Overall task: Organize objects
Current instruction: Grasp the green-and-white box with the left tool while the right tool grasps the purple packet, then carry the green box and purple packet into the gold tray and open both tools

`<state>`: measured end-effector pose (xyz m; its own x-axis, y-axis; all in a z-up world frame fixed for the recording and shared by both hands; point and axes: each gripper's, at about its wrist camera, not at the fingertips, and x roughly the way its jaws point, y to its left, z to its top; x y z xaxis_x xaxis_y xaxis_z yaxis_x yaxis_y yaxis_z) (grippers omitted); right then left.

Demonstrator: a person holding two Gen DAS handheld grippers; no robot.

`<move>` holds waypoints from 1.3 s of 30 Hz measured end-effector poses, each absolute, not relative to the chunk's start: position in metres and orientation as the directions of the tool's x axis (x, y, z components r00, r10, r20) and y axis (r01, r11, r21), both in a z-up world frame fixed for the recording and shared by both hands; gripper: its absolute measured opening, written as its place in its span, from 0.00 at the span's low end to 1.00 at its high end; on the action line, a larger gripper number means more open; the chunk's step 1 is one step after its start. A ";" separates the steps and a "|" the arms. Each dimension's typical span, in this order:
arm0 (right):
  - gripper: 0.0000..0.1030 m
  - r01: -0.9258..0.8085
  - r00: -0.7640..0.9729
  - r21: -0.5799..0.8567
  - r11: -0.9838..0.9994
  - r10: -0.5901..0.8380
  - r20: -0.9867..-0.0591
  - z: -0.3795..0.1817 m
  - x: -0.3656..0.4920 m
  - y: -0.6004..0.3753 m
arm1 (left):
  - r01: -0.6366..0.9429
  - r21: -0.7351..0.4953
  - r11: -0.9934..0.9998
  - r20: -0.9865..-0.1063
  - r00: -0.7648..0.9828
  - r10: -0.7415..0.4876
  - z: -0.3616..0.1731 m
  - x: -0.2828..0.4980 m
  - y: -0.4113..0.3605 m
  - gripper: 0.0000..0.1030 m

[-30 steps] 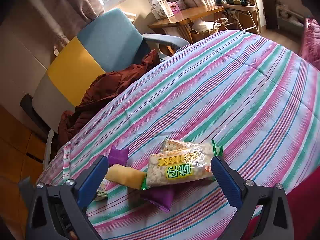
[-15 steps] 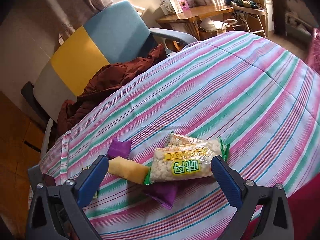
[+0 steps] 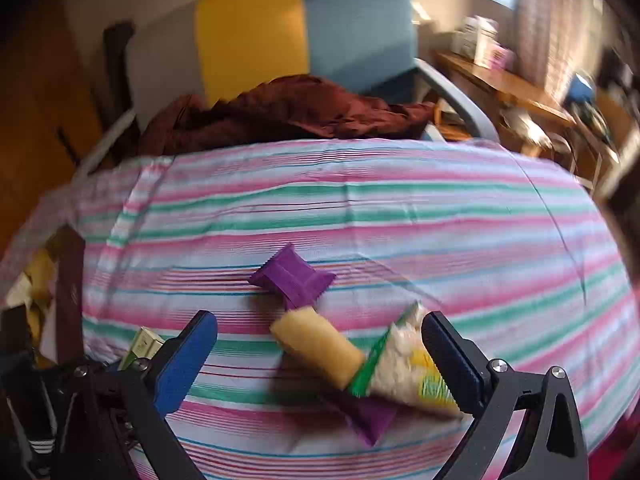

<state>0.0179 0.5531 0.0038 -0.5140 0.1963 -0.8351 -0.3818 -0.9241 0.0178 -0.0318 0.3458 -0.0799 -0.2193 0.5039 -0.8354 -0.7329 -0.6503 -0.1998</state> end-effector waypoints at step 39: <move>0.33 0.023 -0.588 0.062 -0.998 -0.064 -0.806 0.042 -0.025 0.411 | -0.562 -0.275 -0.780 -0.683 -0.457 0.570 0.018 -0.041 0.183 0.30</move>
